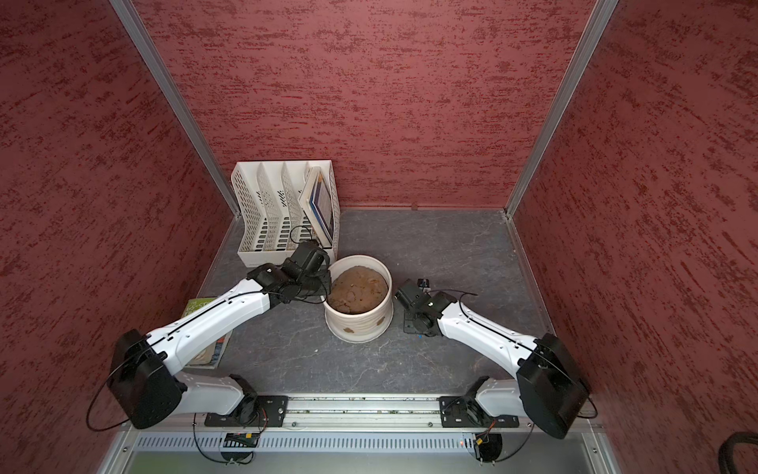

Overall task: Scrub the dried mud off the ceramic pot
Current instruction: Brush off the soil from the pot, then rotate the pot on the tray.

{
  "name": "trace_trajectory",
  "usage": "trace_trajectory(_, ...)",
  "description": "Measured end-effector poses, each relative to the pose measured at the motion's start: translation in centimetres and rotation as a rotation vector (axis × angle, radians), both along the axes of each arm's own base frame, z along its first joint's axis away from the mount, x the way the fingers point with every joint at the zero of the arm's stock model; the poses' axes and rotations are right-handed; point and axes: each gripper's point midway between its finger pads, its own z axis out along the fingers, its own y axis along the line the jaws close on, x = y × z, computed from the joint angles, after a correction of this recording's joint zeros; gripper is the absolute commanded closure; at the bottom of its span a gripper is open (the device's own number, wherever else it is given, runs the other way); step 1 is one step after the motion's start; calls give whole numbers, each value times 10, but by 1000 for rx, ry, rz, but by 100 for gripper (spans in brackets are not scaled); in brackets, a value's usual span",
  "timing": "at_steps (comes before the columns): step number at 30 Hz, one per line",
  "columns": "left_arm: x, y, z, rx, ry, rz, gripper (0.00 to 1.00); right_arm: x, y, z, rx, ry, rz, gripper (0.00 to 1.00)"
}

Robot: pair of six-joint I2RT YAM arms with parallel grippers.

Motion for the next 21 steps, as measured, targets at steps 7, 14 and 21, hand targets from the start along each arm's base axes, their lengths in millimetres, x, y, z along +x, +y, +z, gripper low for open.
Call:
trace_trajectory(7,-16,10,0,-44,3,57,100,-17,13,50,149,-146,61,100)
trace_trajectory(14,-35,10,1,-102,67,93,43,-35,26,61,215,-166,97,100)
trace_trajectory(21,-18,-3,2,-168,54,71,29,-43,27,57,197,-148,99,100)
